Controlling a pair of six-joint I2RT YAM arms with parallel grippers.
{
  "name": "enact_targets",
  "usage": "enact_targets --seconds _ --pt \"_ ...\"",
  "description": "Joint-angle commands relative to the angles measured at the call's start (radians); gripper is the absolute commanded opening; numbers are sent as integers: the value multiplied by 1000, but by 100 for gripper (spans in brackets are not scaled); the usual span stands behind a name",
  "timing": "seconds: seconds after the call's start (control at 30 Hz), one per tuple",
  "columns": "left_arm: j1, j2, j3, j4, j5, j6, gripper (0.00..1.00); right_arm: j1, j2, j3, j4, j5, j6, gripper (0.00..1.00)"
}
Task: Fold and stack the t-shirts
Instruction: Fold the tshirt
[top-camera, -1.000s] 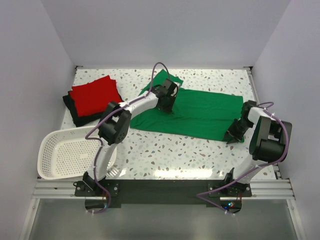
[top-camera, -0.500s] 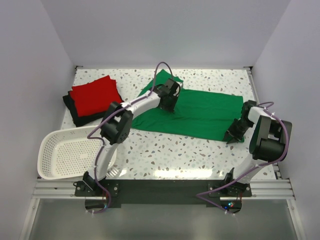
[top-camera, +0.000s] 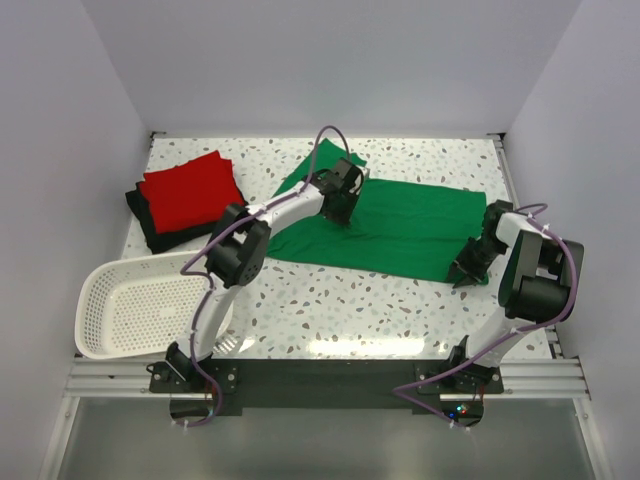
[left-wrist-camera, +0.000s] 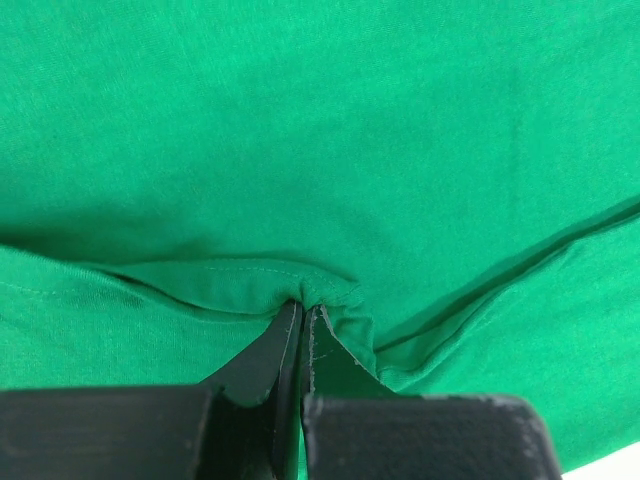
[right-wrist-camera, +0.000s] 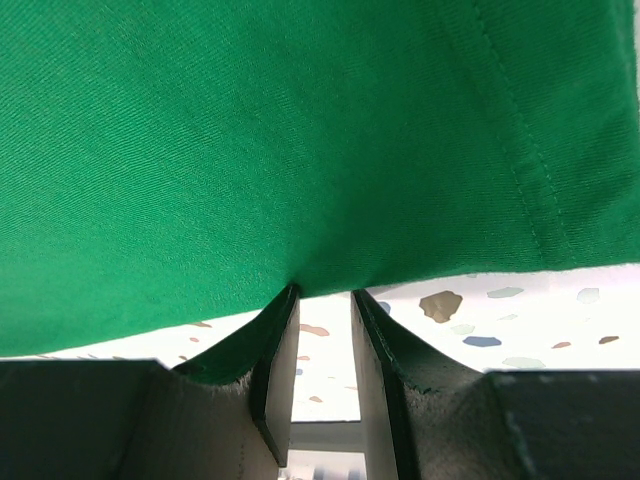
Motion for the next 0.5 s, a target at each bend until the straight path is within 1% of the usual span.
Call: enact_targets --seconds 0.0,0.07,0.1,0.13,0.23,0.27,0.3,0.33,0.37,0.43,0.47 --pt "-7 -3 51 10 6 0 0 3 58 -38 47 63 -19 31" --pt "-8 -4 57 14 6 -21 4 3 55 -38 45 64 -19 31" --pt "-8 -6 59 23 6 -32 7 3 56 -38 45 66 -17 31" --pt "-8 -10 59 30 7 -50 17 3 55 -36 44 67 -17 31" --pt "-8 -32 48 72 29 -95 32 1 53 -35 42 64 -19 32" --pt "-7 -41 28 91 38 -108 34 3 52 -35 41 63 -23 32" --pt "-7 -52 19 132 55 -124 39 3 53 -32 41 60 -23 32" --pt "-5 -70 13 152 64 -151 52 3 53 -32 38 58 -23 32" --pt "-5 -78 8 169 75 -165 57 3 53 -30 38 57 -23 32" --pt "-4 -98 2 209 107 -182 63 3 49 -30 38 55 -26 32" --pt "-2 -105 -1 220 113 -197 64 3 47 -29 38 55 -26 32"
